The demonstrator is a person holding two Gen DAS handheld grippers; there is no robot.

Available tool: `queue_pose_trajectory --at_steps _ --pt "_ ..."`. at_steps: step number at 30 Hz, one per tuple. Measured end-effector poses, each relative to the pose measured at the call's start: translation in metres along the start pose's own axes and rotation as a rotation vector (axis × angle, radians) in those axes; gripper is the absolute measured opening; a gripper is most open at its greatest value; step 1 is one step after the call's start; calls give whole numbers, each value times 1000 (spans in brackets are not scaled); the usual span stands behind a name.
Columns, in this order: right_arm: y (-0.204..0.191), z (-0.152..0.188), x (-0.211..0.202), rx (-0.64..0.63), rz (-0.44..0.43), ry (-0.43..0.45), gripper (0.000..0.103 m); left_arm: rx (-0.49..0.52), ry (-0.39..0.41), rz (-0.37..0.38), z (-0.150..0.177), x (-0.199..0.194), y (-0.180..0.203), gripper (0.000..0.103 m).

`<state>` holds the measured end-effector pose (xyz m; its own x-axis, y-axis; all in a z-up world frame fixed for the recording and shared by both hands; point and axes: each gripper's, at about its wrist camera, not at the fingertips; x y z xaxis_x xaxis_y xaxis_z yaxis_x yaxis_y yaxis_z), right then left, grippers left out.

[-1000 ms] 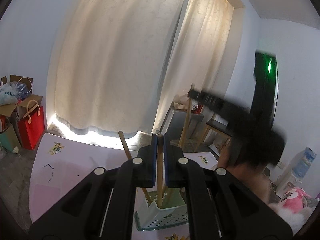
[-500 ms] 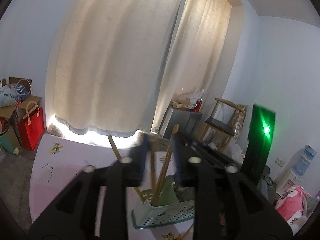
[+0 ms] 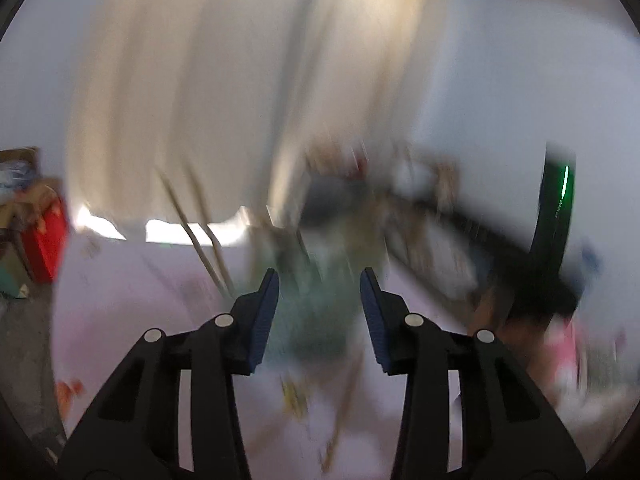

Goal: Organize utensils
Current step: 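Grasp a loose wooden chopstick on the table with the left tool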

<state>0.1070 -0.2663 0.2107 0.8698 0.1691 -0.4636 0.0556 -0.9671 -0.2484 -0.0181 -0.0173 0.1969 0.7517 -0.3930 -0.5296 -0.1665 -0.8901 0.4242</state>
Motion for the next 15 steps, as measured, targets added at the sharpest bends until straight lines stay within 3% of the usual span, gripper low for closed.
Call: queue_pose_trajectory --at_steps 1,2,5,8,10,15 --pt "11 9 3 24 12 -53 25 41 -118 -15 17 28 2 36" --pt "31 26 9 80 24 -149 25 72 -162 -38 28 46 2 35" --pt "63 62 21 178 32 -320 25 183 -321 -99 57 106 7 25" --pt "79 87 20 159 77 -402 25 227 -347 -115 55 142 13 23" --pt "83 97 23 126 92 -447 25 265 -423 -113 54 169 19 23" --pt "91 108 40 157 51 -525 25 349 -529 -155 57 205 23 22"
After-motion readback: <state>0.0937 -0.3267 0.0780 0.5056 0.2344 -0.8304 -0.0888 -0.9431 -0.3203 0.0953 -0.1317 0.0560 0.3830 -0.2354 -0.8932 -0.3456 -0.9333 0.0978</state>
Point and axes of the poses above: each gripper's, at about its wrist camera, not at the fingertips, and x roughly the way its jaws point, y to its right, z to its underside, and after that the axes turned 13 degrees about -x, right-handed
